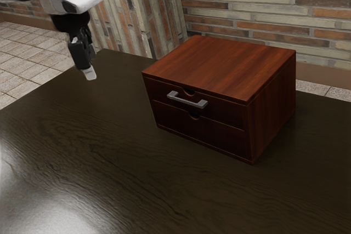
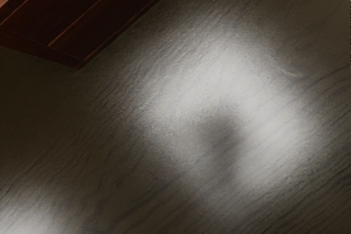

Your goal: Pull the drawer handle with one arm to open the drawer

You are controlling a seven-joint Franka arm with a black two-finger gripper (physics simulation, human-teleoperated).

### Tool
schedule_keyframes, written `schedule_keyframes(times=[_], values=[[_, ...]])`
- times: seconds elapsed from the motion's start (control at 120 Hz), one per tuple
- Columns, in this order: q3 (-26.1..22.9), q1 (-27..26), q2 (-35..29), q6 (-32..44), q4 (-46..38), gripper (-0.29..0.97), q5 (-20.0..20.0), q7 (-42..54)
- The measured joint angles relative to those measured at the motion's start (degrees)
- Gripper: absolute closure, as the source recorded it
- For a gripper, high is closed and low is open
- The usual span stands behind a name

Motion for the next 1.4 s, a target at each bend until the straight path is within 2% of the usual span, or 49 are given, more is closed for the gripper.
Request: schedule_keyframes(times=[0.567,0.65,0.7,0.8,1.0,1.108,1.242,1.4], values=[[0.2,1.1,0.4,0.1,-0.9,0.0,-0.3,1.9],[0.2,1.1,-1.2,-0.9,-3.2,0.0,-0.5,2.8],[0.0,0.9,-5.2,-0.4,-8.6,0.0,-0.4,4.0],[-0.3,1.2,-11.1,2.3,-16.9,0.0,-0.1,8.3],[-0.8,2.0,-13.0,14.0,-26.6,0.0,-0.2,22.4],[-2.0,0.8,-16.3,21.8,-34.0,0.0,-0.2,30.1],[-2.3,-4.2,-14.8,27.5,-35.7,0.0,0.0,37.9],[-2.4,-4.9,-14.5,32.0,-36.1,0.0,-1.5,45.1]])
